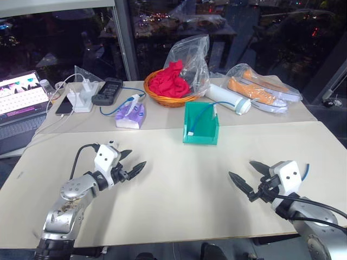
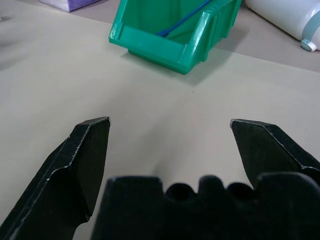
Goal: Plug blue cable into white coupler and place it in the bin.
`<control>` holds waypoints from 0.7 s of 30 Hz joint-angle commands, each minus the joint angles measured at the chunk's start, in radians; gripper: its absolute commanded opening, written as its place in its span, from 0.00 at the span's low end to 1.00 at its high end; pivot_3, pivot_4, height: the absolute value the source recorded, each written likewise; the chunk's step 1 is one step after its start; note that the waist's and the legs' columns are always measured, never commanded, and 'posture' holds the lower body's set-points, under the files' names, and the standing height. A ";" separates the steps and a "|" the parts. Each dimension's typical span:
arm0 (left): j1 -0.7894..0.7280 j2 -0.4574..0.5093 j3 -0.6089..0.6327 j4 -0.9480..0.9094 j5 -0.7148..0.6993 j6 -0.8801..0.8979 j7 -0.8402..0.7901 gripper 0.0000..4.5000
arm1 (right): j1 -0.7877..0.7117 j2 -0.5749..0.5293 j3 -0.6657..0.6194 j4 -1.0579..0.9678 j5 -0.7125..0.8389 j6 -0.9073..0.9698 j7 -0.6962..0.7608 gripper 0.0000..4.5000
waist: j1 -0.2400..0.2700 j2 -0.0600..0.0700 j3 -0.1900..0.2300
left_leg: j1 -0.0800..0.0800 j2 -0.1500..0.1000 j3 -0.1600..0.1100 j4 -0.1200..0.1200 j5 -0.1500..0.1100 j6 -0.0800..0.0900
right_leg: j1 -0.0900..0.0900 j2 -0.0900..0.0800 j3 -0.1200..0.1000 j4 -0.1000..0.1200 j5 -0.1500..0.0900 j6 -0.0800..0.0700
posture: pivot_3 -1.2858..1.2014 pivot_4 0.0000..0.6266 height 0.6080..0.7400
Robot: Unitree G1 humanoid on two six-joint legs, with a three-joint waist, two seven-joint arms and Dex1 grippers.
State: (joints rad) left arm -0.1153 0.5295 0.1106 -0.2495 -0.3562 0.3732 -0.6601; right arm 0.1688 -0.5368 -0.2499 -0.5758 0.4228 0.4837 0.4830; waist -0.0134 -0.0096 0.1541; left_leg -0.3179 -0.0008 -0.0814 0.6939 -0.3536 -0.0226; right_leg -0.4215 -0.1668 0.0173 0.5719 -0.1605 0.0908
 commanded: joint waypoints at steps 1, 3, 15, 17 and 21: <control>-0.056 0.032 -0.009 -0.033 -0.055 0.030 -0.067 0.84 | -0.041 -0.038 -0.035 0.013 -0.009 0.024 -0.011 0.99 | 0.000 0.000 0.000 | 0.000 0.000 0.000 0.000 0.000 0.000 | 0.000 0.000 0.000 0.000 0.000 0.000 | 0.52 0.24 1.00; -0.105 0.060 -0.030 -0.076 -0.143 0.092 -0.162 0.84 | -0.120 -0.113 -0.077 0.111 -0.024 0.097 -0.020 0.99 | 0.001 -0.002 0.002 | 0.000 0.000 0.000 0.001 0.000 0.000 | 0.000 0.000 0.000 0.000 0.000 0.000 | 0.52 0.24 1.00; -0.073 0.112 -0.026 -0.183 -0.251 0.202 -0.211 0.84 | -0.308 -0.248 0.009 0.535 -0.086 0.080 0.159 0.99 | -0.016 -0.002 0.002 | -0.001 0.000 0.000 0.000 0.000 0.000 | 0.000 0.002 0.001 -0.003 -0.001 -0.001 | 0.52 0.24 1.00; -0.064 0.121 -0.016 -0.189 -0.258 0.203 -0.214 0.84 | -0.316 -0.252 0.020 0.551 -0.086 0.081 0.178 0.99 | -0.015 -0.002 0.002 | -0.001 0.000 0.000 0.000 0.000 0.001 | 0.000 0.002 0.001 -0.003 -0.001 -0.001 | 0.52 0.24 1.00; -0.047 0.147 0.009 -0.193 -0.276 0.210 -0.230 0.84 | -0.356 -0.250 0.044 0.602 -0.087 0.094 0.209 0.87 | -0.010 -0.002 0.002 | -0.001 0.000 0.000 0.000 -0.001 0.002 | 0.000 0.002 0.001 -0.002 -0.001 0.000 | 0.52 0.24 1.00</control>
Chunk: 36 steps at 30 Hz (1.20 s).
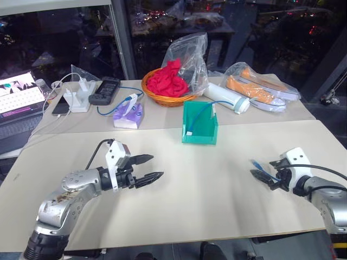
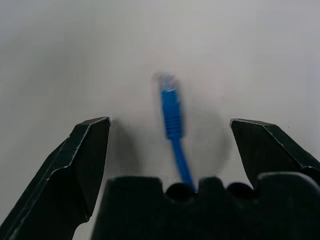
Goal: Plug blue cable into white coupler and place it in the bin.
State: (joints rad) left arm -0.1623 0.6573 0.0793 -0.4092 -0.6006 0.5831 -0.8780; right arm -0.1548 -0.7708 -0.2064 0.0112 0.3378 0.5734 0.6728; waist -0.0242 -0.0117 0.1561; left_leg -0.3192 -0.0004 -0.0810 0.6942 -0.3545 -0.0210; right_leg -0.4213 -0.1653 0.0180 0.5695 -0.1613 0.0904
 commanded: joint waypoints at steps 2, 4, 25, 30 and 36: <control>-0.001 0.027 0.042 -0.029 -0.034 0.000 -0.015 0.84 | -0.043 -0.017 0.013 0.032 -0.018 -0.002 0.025 0.73 | 0.003 0.000 0.000 | 0.000 0.000 0.000 0.000 0.000 0.000 | 0.000 0.000 0.000 0.001 0.000 0.000 | 0.52 0.24 1.00; -0.004 0.044 0.047 -0.022 -0.038 -0.001 -0.033 0.84 | -0.053 -0.018 0.018 0.039 -0.019 -0.003 0.040 0.60 | 0.004 0.000 0.000 | 0.000 0.000 0.000 0.000 0.000 0.000 | 0.000 0.000 0.000 0.001 0.000 0.000 | 0.52 0.24 1.00; -0.104 0.197 -0.140 0.198 0.194 -0.290 -0.366 0.84 | -0.390 0.022 0.573 -0.035 -0.260 -0.320 0.486 0.03 | -0.009 -0.002 0.002 | -0.003 0.000 -0.001 0.000 0.003 -0.005 | -0.003 0.000 -0.001 0.000 0.000 0.000 | 0.52 0.24 1.00; -0.238 0.082 -0.261 0.302 0.293 -0.369 -0.357 0.84 | -0.395 0.126 0.632 -0.053 -0.286 -0.290 0.480 0.26 | -0.009 -0.002 0.002 | -0.002 0.000 0.000 0.001 0.003 -0.006 | -0.002 0.000 -0.002 0.000 0.000 0.001 | 0.52 0.24 1.00; -0.336 -0.094 -0.403 0.405 0.392 -0.405 -0.327 0.84 | -0.344 0.119 0.572 -0.220 -0.225 -0.126 0.472 0.72 | -0.016 -0.002 0.002 | -0.002 0.000 0.000 0.002 0.003 -0.006 | -0.002 0.000 -0.002 0.001 0.000 0.001 | 0.52 0.24 1.00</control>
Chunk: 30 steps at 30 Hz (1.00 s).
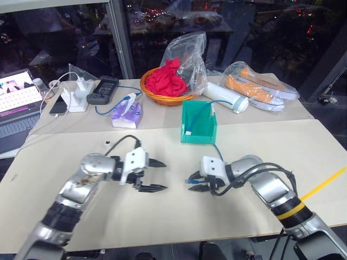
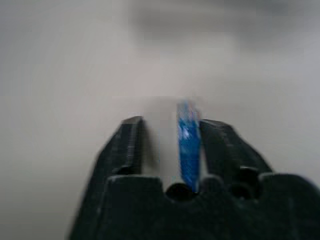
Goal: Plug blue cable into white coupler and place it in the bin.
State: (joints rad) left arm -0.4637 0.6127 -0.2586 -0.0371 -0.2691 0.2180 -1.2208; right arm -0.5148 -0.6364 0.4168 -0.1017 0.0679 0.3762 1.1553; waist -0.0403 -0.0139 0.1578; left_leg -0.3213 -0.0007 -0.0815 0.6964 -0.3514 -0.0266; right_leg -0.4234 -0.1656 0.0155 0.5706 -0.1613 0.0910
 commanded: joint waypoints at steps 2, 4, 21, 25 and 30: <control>-0.058 -0.114 -0.125 0.073 0.104 -0.050 0.031 0.84 | 0.049 -0.033 -0.118 -0.186 0.071 0.144 -0.053 0.84 | 0.002 0.000 0.000 | 0.000 0.000 0.000 0.000 0.000 0.000 | 0.000 0.000 0.000 0.000 0.000 0.000 | 0.52 0.24 1.00; -0.069 -0.148 -0.154 0.106 0.129 -0.066 0.031 0.84 | 0.074 -0.050 -0.180 -0.246 0.094 0.201 -0.087 0.92 | 0.008 0.000 0.000 | 0.000 0.000 0.000 0.000 0.000 0.000 | 0.000 0.000 0.000 0.000 0.000 0.000 | 0.52 0.24 1.00; -0.163 -0.261 -0.168 0.393 0.231 -0.086 0.101 0.84 | 0.281 -0.108 -0.608 -0.586 0.322 0.593 -0.347 0.92 | 0.037 0.000 0.000 | 0.001 0.000 0.000 0.003 -0.003 0.005 | 0.003 0.000 0.001 0.003 0.001 0.001 | 0.52 0.24 1.00; -0.140 -0.243 -0.183 0.376 0.247 -0.085 0.095 0.60 | 0.301 -0.114 -0.641 -0.598 0.357 0.607 -0.373 0.93 | 0.035 0.000 0.000 | 0.002 0.000 0.000 0.004 -0.003 0.005 | 0.003 0.000 0.001 0.005 0.001 0.001 | 0.52 0.24 1.00; -0.121 -0.225 -0.181 0.367 0.258 -0.086 0.105 0.19 | 0.322 -0.127 -0.680 -0.594 0.392 0.623 -0.398 0.93 | 0.035 0.000 0.000 | 0.002 0.000 0.000 0.004 -0.003 0.005 | 0.003 0.000 0.001 0.005 0.001 0.001 | 0.52 0.24 1.00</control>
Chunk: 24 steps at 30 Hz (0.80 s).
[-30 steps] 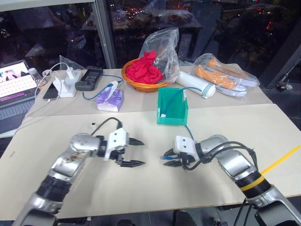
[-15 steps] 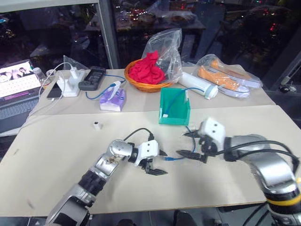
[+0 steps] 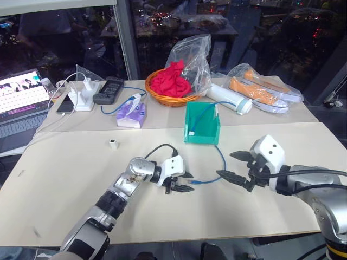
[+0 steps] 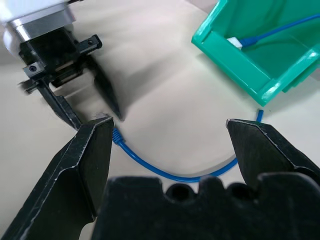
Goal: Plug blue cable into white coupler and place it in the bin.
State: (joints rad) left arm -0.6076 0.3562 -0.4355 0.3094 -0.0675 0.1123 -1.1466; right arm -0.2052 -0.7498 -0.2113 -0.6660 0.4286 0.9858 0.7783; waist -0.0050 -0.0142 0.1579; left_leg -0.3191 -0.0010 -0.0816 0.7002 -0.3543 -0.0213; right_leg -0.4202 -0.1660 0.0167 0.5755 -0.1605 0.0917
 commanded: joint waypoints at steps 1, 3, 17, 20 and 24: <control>0.024 0.030 0.001 0.020 0.054 0.019 0.035 0.10 | 0.023 -0.004 -0.066 -0.027 0.048 0.037 -0.034 0.93 | 0.000 0.000 0.000 | 0.000 0.000 0.000 0.000 0.000 0.000 | 0.000 0.000 0.000 0.000 0.000 0.000 | 0.52 0.24 1.00; 0.028 0.014 0.021 0.003 0.022 0.007 0.036 0.01 | 0.064 0.042 -0.117 -0.028 0.118 0.127 -0.061 0.93 | 0.000 0.000 0.000 | 0.000 0.000 0.000 0.000 0.000 0.000 | 0.001 0.000 0.000 0.000 0.000 0.000 | 0.52 0.24 1.00; 0.080 -0.176 0.118 -0.224 -0.204 0.088 0.071 0.02 | 0.305 0.518 -0.506 -0.129 0.757 0.383 -0.480 0.93 | 0.009 0.000 0.000 | -0.001 0.000 0.000 0.000 -0.001 0.001 | 0.000 0.000 0.001 0.000 0.000 0.000 | 0.52 0.24 1.00; 0.061 -0.194 0.116 -0.209 -0.209 0.085 0.065 0.02 | 0.302 0.580 -0.491 -0.109 0.925 0.277 -0.703 0.93 | 0.007 0.001 0.000 | 0.000 0.000 -0.001 -0.001 -0.001 0.001 | 0.000 0.000 0.001 0.000 0.000 -0.001 | 0.52 0.24 1.00; 0.046 -0.212 0.101 -0.193 -0.205 0.077 0.060 0.02 | 0.325 0.595 -0.378 -0.105 1.179 0.071 -0.987 0.93 | 0.001 0.001 -0.001 | 0.000 0.000 -0.001 -0.001 -0.001 0.001 | 0.000 0.001 0.002 0.001 -0.001 -0.002 | 0.52 0.24 1.00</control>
State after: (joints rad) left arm -0.5464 0.1563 -0.3350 0.1272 -0.2612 0.2032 -1.0815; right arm 0.1139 -0.1539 -0.6330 -0.7530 1.4728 1.1679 -0.0889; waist -0.0043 -0.0132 0.1573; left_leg -0.3189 -0.0010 -0.0826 0.6986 -0.3548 -0.0203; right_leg -0.4204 -0.1655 0.0186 0.5773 -0.1615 0.0897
